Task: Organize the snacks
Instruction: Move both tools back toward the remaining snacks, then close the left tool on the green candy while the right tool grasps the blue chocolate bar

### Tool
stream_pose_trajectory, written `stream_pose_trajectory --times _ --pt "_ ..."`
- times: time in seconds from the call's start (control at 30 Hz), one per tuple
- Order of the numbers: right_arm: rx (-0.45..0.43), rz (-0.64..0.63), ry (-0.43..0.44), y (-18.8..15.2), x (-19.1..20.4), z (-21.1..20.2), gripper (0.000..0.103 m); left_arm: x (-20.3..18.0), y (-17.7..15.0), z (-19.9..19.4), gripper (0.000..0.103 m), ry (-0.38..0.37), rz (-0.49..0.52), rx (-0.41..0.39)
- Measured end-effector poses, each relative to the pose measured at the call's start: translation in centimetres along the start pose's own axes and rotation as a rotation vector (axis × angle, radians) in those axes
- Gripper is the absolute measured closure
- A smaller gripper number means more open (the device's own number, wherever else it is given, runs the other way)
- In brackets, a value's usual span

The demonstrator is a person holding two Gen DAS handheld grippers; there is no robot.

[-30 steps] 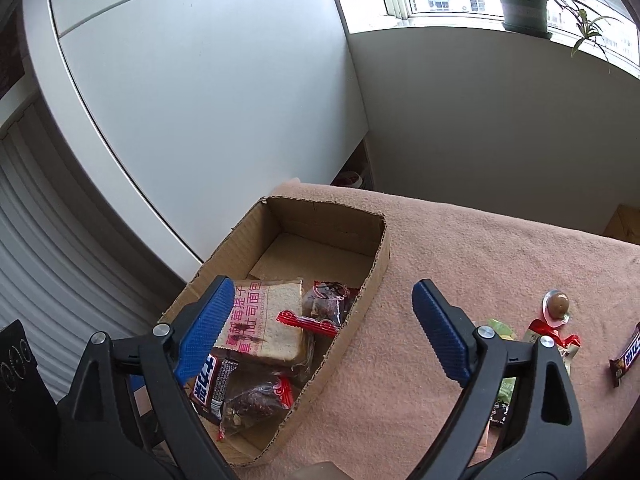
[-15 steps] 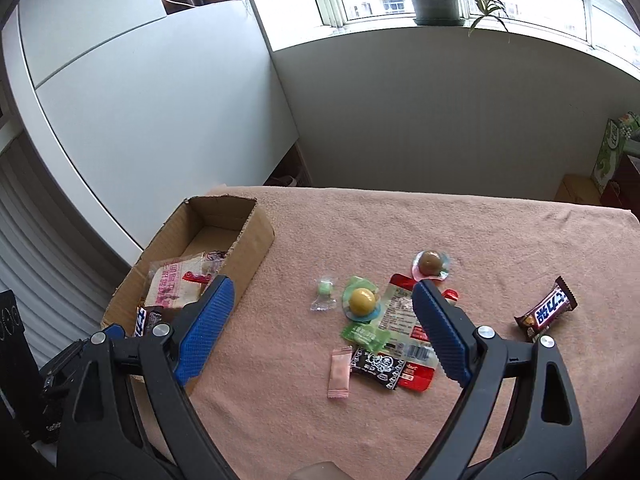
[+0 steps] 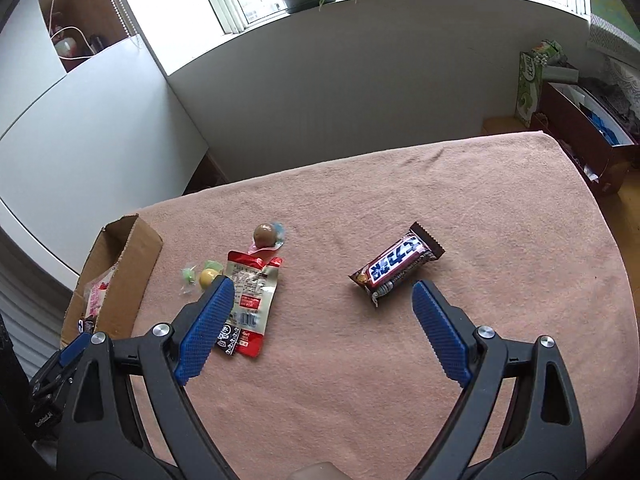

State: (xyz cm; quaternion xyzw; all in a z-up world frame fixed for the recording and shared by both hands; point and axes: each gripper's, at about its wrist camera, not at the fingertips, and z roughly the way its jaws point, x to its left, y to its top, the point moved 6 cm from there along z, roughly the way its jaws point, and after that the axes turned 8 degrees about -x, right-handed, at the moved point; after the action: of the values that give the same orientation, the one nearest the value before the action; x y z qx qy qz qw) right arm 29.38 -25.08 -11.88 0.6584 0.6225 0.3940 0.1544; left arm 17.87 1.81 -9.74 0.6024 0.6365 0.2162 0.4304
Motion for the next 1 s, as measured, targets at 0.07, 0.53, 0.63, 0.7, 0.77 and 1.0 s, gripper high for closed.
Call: stream_pose_trajectory --times 0.07,0.53,0.63,0.7,0.77,1.0 --pt "0.018 0.026 -0.002 0.0 -1.0 0.6 0.010 -0.6 -0.1 0.8 0.037 -0.004 0.008 0.012" --pt "0.111 0.135 -0.012 -0.4 -4.5 5.5 0.017 -0.9 -0.1 6.0 0.048 -0.005 0.011 0.078" --pt "0.126 0.125 -0.010 -0.3 -4.3 6.4 0.025 -0.6 0.1 7.1 0.051 -0.001 -0.002 0.090" --pt "0.140 0.119 -0.007 -0.3 -4.2 7.1 0.032 -0.5 0.2 7.8 0.053 0.002 -0.012 0.097" --pt "0.146 0.112 -0.004 -0.3 -4.0 7.5 0.033 -0.4 0.3 8.6 0.059 0.010 -0.015 0.105" --pt "0.153 0.079 -0.007 -0.2 -3.6 8.7 0.033 0.0 0.6 11.1 0.062 0.049 -0.023 0.122"
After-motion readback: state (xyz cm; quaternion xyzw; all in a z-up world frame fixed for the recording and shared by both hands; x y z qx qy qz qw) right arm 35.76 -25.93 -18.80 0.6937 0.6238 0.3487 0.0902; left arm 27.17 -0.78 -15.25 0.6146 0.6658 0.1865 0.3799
